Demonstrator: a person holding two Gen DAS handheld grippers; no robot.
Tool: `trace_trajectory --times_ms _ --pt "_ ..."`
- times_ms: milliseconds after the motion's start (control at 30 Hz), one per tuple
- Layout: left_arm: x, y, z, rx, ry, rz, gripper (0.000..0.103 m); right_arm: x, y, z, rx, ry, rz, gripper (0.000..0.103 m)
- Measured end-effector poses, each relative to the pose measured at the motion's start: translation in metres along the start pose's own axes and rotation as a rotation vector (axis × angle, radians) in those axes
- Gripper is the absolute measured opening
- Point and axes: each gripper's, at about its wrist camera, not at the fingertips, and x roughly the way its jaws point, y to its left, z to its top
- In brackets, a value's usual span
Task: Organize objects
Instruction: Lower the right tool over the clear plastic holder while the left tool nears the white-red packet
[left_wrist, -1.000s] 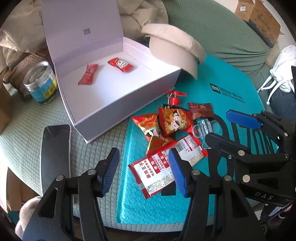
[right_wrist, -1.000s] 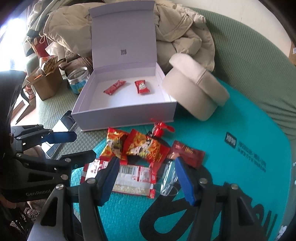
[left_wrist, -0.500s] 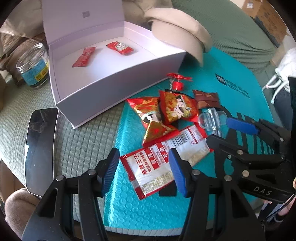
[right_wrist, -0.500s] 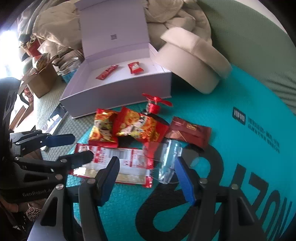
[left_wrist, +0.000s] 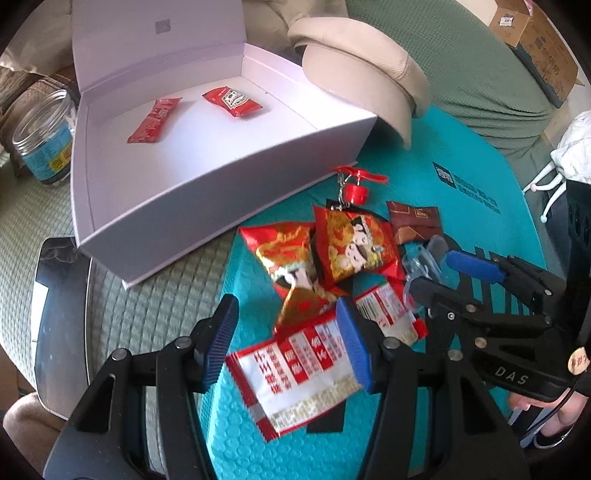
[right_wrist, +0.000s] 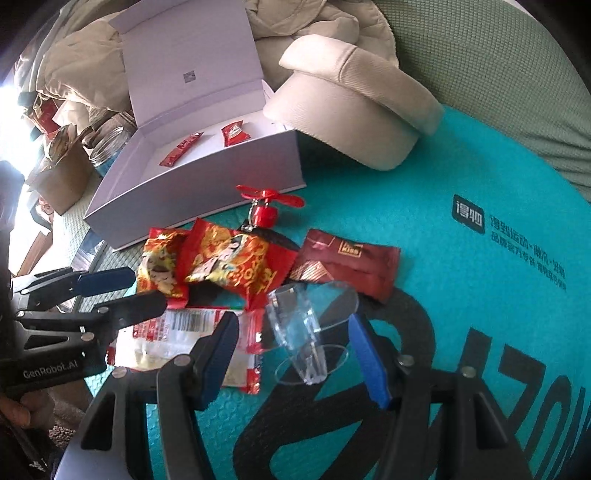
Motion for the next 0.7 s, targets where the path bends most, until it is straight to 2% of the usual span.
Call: trace_trajectory --times_ms 300,700 --pt "0.014 -0.004 0.017 0.033 0.009 -0.002 0.054 0.009 -0.010 0.006 0.026 0.014 0.008 0.063" --pt "0.026 -0.012 0.025 0.119 -0.016 0.060 0.054 0.016 -0.003 0.004 0.021 0.006 0.034 0.063"
